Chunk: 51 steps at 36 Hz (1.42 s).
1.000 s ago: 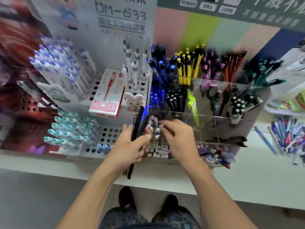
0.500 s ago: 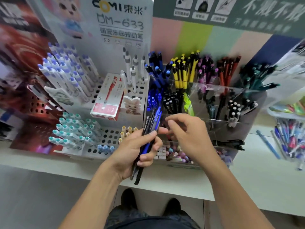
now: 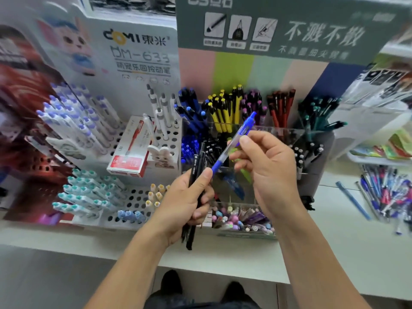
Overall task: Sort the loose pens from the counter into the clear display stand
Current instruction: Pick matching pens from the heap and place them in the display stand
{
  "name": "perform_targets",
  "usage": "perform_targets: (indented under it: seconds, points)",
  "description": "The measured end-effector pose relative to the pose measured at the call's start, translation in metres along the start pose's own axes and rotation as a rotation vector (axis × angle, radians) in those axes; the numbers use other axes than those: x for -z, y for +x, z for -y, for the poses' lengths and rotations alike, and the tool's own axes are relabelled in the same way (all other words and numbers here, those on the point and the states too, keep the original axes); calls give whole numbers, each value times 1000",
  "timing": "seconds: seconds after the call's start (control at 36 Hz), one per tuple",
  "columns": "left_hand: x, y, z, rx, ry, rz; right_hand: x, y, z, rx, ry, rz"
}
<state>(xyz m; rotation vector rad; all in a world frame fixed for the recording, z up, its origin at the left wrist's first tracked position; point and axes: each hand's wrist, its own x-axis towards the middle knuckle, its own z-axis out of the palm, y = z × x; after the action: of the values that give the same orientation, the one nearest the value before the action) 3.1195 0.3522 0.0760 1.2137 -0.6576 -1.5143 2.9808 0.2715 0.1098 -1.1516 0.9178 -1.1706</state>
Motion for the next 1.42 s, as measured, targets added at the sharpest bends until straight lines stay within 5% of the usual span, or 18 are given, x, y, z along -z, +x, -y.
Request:
perform_targets:
  seconds: [0.17, 0.31, 0.47, 0.67, 0.92, 1.19, 1.42]
  points:
    - [11, 4, -13, -113, -60, -176, -17, 17, 23, 322, 26, -83]
    - [13, 8, -24, -147, -281, -158, -31, 28, 25, 429, -133, -42]
    - [17, 5, -9, -107, -48, -264, -33, 19, -12, 391, -427, 6]
    - [23, 5, 3, 3, -338, -195, -41, 21, -29, 404, -945, 159]
    - [24, 4, 10, -53, -335, -224, -74, 48, 0, 255, -1526, 363]
    - [29, -1, 7, -36, -443, -51, -75, 47, -4, 299, -1260, 303]
    - [26, -8, 10, -76, -321, -40, -63, 65, 9, 112, -1470, 345]
